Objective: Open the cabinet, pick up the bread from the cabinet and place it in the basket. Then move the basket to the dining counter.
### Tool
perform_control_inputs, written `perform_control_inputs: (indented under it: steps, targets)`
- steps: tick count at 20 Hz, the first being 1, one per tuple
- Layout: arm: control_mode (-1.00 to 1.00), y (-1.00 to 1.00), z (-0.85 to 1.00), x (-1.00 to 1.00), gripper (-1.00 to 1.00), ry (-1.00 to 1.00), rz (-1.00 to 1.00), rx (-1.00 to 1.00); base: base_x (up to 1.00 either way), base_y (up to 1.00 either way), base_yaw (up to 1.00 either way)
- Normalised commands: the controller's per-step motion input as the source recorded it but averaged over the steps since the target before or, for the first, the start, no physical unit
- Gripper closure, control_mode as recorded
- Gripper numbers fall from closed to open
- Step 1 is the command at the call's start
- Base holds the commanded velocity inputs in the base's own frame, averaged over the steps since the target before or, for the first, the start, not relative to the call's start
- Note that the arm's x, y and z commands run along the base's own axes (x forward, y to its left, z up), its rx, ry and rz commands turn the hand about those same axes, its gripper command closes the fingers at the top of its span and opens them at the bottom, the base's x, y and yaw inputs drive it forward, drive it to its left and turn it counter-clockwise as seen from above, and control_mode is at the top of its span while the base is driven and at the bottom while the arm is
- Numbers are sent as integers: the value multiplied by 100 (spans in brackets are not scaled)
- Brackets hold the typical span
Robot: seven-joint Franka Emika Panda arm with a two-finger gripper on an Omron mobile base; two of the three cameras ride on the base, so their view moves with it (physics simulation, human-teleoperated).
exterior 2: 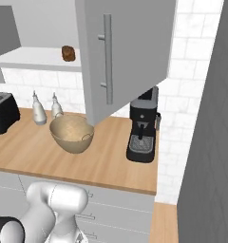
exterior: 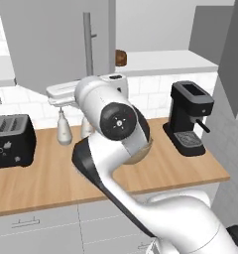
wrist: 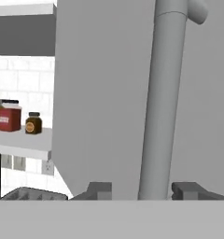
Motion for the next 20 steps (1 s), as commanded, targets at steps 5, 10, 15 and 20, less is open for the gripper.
perform_control_inputs:
  steps: [5, 10, 15, 20]
  targets:
    - [-100, 100, -31, -4, 100, 5, 0, -2, 0, 0, 0]
    - [-100, 100, -61, 0, 100, 0, 0, -1, 0, 0, 0]
    - [-100, 100, -69, 0, 100, 0, 0, 0, 0, 0, 0]
    - [-100, 22, 17, -74, 100, -18, 0, 22, 0, 0, 0]
